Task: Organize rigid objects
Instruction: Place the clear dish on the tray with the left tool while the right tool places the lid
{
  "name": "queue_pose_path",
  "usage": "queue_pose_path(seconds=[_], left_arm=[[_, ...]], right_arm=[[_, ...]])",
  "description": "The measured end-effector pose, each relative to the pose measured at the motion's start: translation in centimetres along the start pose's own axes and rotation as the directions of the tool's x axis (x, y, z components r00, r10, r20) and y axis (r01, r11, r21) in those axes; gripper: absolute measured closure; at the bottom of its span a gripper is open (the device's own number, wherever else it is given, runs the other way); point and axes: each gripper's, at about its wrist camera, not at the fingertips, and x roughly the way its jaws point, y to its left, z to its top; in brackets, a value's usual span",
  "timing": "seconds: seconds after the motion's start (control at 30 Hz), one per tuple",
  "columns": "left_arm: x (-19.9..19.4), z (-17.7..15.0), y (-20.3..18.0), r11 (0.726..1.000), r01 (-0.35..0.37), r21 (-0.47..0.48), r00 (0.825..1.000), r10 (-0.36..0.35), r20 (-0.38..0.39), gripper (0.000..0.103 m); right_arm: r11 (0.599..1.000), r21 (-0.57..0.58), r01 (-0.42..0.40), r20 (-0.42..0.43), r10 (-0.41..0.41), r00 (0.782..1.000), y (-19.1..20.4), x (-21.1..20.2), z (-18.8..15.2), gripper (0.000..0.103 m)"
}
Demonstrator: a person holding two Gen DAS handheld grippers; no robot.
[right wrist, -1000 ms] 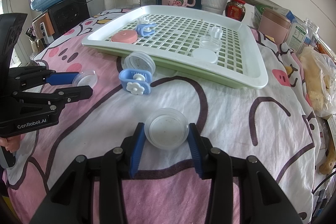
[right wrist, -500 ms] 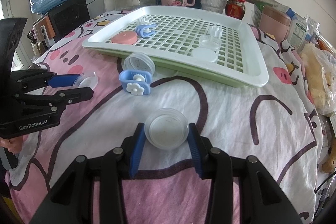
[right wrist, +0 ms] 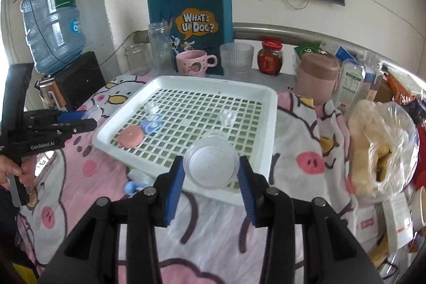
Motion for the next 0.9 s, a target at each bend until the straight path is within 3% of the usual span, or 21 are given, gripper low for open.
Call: queue_pose_path(seconds=[0.17, 0.33, 0.57, 0.67, 0.7, 0.77, 0.9], left_arm=[[5.2, 1.1, 1.1, 0.999, -0.048, -0.016, 0.995, 0.047, -0.086, 0.065], [7.9, 0.9, 1.2, 0.999, -0.051, -0.012, 0.992, 0.049, -0.12, 0.064], [9.0, 1.0, 0.9, 0.999, -0.041, -0.017, 0.992, 0.039, -0.117, 0.064], [9.0, 1.0, 1.1, 0.999, -0.03, -0.018, 0.993, 0.028, -0.112, 0.044], [8.9, 1.0, 1.2, 1.0, -0.019, -0.022, 0.995, 0.017, -0.103, 0.04], [8.4, 1.1, 1.4, 0.999, -0.004, -0.038, 0.995, 0.001, -0.102, 0.039], [5.4, 1.2, 1.5, 0.997, 0.038, -0.073, 0.998, -0.041, -0.045, 0.036]], right_arm=[[0.997, -0.019, 0.075, -0.081, -0.076, 0.994, -1.3, 5.1, 1.4, 0.064], [0.982, -0.13, 0.134, -0.13, -0.151, 0.98, -1.1, 8.5, 1.2, 0.064], [0.983, -0.158, 0.099, -0.196, -0.129, 0.972, -0.7, 11.0, 0.5, 0.063], [0.988, -0.122, 0.092, -0.165, -0.111, 0.98, -0.9, 10.3, 0.7, 0.062], [0.99, -0.107, 0.092, -0.147, -0.107, 0.983, -1.0, 9.8, 0.9, 0.053], [0.994, -0.074, 0.076, -0.097, -0.083, 0.992, -1.2, 8.3, 1.2, 0.038], [0.999, -0.002, 0.05, -0.013, -0.05, 0.999, -0.9, 4.6, 0.9, 0.037]])
